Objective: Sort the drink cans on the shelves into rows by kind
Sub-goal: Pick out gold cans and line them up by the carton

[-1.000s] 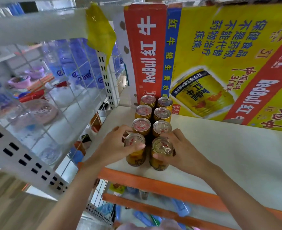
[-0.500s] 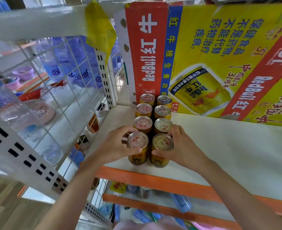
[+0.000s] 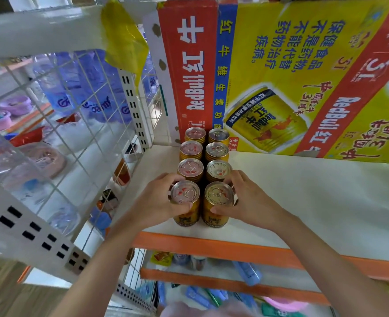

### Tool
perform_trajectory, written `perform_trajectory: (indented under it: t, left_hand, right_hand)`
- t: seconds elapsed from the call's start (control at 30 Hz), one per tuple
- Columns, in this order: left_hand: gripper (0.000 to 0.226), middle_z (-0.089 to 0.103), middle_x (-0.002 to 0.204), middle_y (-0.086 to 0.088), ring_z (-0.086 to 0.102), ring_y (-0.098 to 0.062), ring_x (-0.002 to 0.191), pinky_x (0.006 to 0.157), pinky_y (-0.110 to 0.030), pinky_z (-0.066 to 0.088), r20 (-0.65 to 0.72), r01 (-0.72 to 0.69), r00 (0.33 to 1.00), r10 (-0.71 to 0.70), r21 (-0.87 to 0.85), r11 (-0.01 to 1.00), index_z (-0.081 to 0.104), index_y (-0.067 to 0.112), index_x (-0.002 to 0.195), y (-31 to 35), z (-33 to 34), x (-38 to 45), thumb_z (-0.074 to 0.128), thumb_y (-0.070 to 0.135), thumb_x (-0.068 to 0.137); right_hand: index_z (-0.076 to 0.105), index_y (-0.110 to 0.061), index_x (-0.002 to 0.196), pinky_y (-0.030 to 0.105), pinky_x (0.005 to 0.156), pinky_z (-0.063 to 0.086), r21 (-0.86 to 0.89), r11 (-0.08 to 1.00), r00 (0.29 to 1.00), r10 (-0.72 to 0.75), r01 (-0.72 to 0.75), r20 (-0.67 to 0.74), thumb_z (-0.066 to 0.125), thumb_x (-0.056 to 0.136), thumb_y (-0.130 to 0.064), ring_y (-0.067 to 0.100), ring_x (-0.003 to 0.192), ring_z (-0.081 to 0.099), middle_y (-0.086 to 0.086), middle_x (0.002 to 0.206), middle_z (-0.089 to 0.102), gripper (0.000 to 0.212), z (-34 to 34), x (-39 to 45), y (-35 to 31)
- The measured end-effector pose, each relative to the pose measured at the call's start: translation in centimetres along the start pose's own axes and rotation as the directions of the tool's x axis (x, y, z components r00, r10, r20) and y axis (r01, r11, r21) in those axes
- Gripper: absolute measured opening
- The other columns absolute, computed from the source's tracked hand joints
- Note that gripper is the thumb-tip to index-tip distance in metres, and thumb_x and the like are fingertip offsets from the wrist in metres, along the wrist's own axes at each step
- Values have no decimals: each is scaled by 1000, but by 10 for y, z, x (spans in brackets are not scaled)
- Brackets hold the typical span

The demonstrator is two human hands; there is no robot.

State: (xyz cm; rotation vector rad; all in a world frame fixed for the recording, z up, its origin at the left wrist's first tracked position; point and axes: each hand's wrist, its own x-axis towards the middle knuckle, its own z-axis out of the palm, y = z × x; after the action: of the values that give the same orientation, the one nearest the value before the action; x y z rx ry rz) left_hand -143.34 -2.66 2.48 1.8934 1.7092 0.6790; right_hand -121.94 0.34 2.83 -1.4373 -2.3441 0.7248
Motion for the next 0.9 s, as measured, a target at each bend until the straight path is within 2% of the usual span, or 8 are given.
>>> perform_trajectory:
  t: [0.13, 0.23, 0.33, 0.43, 0.5, 0.6, 0.77, 0.9]
  left_hand:
    - [56, 53, 111, 7, 53, -9, 99, 76, -17, 43, 16, -22, 1000, 21, 39, 999, 56, 22, 116, 3, -1, 5, 77, 33, 66]
    - [47, 54, 105, 5, 54, -10, 96, 73, -10, 40, -17, -35, 999, 36, 47, 998, 60, 18, 108, 8, 0, 5, 79, 28, 66]
    - [48, 51, 109, 8, 52, -5, 94, 65, -3, 39, -18, -15, 1000, 16, 70, 997, 50, 21, 111, 10, 1, 2, 77, 19, 72]
    - [41, 46, 110, 9, 49, -9, 102, 75, -16, 39, -22, -59, 998, 63, 166, 984, 51, 25, 111, 18, 2, 0, 73, 28, 76]
    - [39, 44, 111, 9, 44, -8, 105, 81, -22, 36, -45, -78, 995, 89, 210, 975, 52, 23, 113, 28, 3, 0, 70, 34, 80]
    - [37, 39, 111, 14, 40, -7, 110, 85, -21, 33, -49, -143, 985, 164, 295, 945, 52, 21, 115, 48, 7, 3, 64, 37, 85]
    - [42, 42, 127, 10, 39, -10, 120, 94, -24, 37, 81, -237, 971, 223, 391, 889, 46, 25, 127, 80, 23, 17, 56, 40, 89]
    - [41, 41, 130, 11, 42, -11, 118, 85, -22, 35, 159, -343, 939, 305, 491, 801, 42, 28, 131, 107, 48, 34, 51, 39, 92]
  right_hand:
    - [40, -13, 124, 17, 75, 32, -4, 1000, 999, 10, -10, -43, 73, 75, -44, 10, 96, 42, -5, 107, 36, 67, 2, -1, -1]
    - [38, -9, 128, 16, 75, 30, -7, 1000, 998, 2, -2, -55, 73, 76, -41, 14, 102, 44, 2, 114, 40, 70, 3, -1, -1]
    - [34, -8, 135, 19, 83, 35, -24, 1000, 999, -7, 6, -41, 71, 76, -44, 17, 109, 45, 5, 122, 41, 78, 2, -1, 0]
    - [33, -11, 136, 29, 86, 41, -104, 994, 1000, -13, 14, 8, 65, 78, -53, 18, 114, 45, 3, 125, 40, 79, -4, -4, 2]
    - [36, -14, 133, 32, 87, 42, -129, 991, 999, -35, 39, 33, 62, 80, -55, 18, 116, 45, 2, 125, 42, 71, -9, -7, 5]
    - [39, -18, 128, 33, 86, 44, -186, 977, 995, -94, 100, 41, 56, 87, -48, 18, 114, 45, 2, 122, 43, 53, -20, -17, 14]
    - [42, -20, 129, 30, 82, 42, -315, 940, 991, -136, 129, -1, 46, 95, -34, 16, 115, 44, -1, 125, 42, 36, -45, -40, 42]
    - [45, -23, 130, 28, 87, 42, -383, 922, 992, -90, 48, -93, 39, 98, -27, 12, 123, 40, -5, 128, 43, 33, -71, -66, 75]
